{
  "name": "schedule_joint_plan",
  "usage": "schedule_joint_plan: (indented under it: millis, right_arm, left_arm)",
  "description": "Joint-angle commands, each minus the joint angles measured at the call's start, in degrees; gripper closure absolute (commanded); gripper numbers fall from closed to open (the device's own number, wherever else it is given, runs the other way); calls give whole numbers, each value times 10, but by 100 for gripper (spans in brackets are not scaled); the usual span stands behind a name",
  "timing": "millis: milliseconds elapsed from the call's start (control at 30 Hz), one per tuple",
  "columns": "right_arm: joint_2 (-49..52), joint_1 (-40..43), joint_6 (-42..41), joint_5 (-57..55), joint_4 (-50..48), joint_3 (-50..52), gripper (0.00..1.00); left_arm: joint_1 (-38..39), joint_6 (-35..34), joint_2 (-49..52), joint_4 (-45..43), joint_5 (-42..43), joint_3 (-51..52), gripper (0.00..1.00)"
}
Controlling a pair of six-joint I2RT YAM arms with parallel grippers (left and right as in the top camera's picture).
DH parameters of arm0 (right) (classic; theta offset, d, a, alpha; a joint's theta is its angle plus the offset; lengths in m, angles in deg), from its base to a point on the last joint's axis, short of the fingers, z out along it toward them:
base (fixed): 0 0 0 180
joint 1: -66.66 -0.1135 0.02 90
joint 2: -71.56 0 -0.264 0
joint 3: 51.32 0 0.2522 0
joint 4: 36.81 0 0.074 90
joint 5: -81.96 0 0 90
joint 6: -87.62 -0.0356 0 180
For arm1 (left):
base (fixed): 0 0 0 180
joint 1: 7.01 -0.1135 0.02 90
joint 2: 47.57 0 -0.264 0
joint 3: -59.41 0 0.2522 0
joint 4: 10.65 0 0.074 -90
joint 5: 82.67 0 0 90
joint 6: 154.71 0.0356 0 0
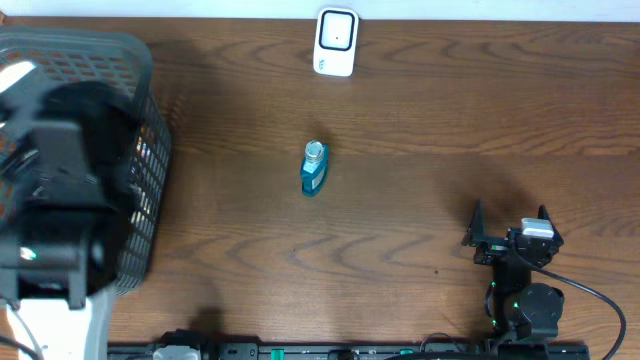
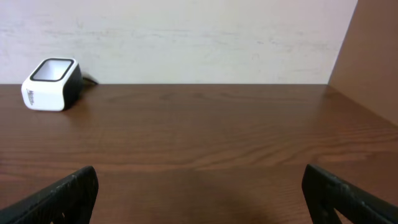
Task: Scan the item barcode
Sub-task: 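Return the left gripper into the basket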
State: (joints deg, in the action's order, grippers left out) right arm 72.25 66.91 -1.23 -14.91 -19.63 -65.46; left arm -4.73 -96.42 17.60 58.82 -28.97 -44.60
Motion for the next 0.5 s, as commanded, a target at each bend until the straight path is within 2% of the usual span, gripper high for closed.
schedule_joint_plan:
  millis: [0, 100, 233, 467]
  right_arm:
    - [-3, -3, 9, -1, 2, 1, 1]
    - [-3, -3, 9, -1, 2, 1, 1]
    - [-3, -3, 9, -1, 2, 1, 1]
    - [-3, -3, 9, -1, 2, 1, 1]
  left_arm:
    - [-145, -166, 46, 59, 61, 0, 7]
    - [-244, -259, 91, 126, 141, 0, 7]
    - [-333, -359, 154, 193, 210, 0, 7]
    - [-379, -359, 257, 205, 237, 1, 7]
